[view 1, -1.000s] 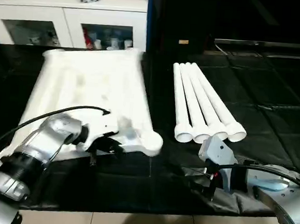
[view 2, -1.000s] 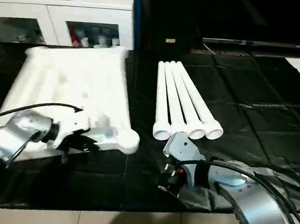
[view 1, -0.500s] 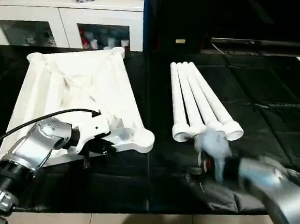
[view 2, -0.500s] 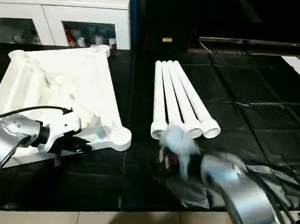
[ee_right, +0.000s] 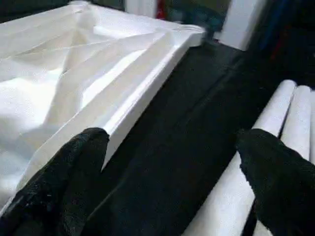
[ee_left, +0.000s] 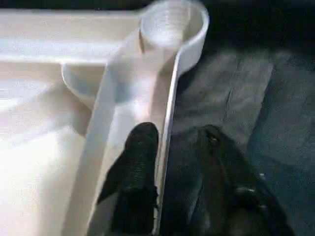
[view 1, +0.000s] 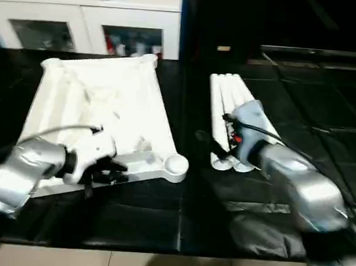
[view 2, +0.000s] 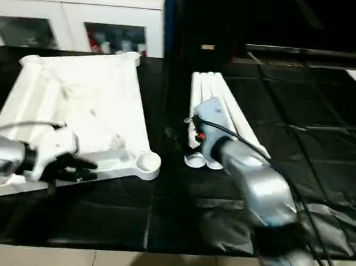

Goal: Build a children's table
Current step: Move table base, then pick table leg

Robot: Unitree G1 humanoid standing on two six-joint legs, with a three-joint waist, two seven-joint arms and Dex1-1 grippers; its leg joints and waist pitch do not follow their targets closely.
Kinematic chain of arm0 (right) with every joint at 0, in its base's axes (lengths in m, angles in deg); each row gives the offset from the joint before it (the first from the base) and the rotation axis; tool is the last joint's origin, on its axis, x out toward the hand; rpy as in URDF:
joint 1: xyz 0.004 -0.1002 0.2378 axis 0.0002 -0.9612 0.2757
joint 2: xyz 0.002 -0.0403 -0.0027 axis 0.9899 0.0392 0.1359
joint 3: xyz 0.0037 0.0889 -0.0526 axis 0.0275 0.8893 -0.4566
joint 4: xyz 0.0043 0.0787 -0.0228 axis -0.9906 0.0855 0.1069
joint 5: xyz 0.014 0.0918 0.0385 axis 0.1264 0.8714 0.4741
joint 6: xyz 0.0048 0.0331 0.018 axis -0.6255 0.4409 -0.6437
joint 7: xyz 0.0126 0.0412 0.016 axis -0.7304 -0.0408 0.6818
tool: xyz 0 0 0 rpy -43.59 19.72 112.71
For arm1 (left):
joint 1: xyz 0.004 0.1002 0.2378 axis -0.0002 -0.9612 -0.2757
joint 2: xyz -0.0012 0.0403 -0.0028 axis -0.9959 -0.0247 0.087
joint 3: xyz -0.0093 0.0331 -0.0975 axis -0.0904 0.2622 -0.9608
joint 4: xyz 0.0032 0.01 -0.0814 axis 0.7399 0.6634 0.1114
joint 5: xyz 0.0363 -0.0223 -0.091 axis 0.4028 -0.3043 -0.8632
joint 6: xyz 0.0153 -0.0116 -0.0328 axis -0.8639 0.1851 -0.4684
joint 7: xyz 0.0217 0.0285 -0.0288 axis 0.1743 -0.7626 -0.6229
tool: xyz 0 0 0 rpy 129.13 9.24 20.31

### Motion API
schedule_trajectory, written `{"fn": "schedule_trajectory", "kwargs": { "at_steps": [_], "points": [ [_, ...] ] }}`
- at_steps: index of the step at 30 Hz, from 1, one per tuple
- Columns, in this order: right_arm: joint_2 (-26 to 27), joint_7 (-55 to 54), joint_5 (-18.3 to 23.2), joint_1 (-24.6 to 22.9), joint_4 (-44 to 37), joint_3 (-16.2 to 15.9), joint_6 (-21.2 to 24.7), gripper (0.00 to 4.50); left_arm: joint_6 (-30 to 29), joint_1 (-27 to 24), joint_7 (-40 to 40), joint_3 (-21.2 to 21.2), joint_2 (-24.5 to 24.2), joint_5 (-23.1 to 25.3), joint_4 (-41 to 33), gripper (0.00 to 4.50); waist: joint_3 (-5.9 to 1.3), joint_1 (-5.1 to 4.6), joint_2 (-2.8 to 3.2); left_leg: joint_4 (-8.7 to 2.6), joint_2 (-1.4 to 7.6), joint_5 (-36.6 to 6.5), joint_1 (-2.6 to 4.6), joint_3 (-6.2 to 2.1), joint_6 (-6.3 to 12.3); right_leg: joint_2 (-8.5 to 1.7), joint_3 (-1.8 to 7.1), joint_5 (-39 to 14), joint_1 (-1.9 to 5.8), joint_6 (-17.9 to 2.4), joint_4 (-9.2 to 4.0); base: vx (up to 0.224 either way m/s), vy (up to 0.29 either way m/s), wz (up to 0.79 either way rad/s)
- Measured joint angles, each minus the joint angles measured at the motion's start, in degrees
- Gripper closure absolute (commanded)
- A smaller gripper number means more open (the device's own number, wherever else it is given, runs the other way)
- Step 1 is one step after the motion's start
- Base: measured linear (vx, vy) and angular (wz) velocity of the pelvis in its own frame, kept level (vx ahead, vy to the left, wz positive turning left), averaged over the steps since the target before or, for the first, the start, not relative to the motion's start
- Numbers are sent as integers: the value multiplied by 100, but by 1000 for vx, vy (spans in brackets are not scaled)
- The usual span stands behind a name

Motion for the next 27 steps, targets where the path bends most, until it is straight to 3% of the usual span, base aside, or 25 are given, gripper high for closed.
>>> {"fn": "schedule_trajectory", "kwargs": {
  "at_steps": [5, 10, 22, 25, 27],
  "points": [
    [444, -676, -21, 786, 1364, 329, -76, 0, -399, -215, 250, -275, -19, -141, -553, 247, 2, 12, 5, -6, 0, 17, 2, 0, -30, 0, -4, -3, -1, -5, 2, 0, 0, 0],
    [759, -1281, -52, 1536, 2894, 663, -365, 0, -897, -500, 574, -387, 257, -455, -1213, 204, 2, 23, 3, -6, 0, 19, -14, -1, -33, 0, -10, -6, -8, -10, 1, 0, 0, 0],
    [913, -1731, -219, 2101, 4799, 921, -918, 0, -1469, -920, 931, -493, 243, -552, -1827, 123, 14, 16, -37, -5, 9, 18, -31, 1, -27, 5, -13, -6, -15, -11, 6, 0, 0, 0],
    [983, -1678, -206, 2185, 5019, 978, -969, 0, -1523, -953, 1008, -535, 232, -600, -1914, 88, 13, 18, -44, -5, 9, 19, -33, 2, -22, 5, -13, -6, -17, -12, 7, 0, 0, 0],
    [997, -1628, -202, 2189, 5089, 981, -981, 0, -1532, -975, 1019, -542, 222, -602, -1944, 88, 11, 19, -47, -5, 9, 16, -33, 2, -18, 5, -13, -6, -17, -12, 7, 0, 0, 0]
  ]
}}
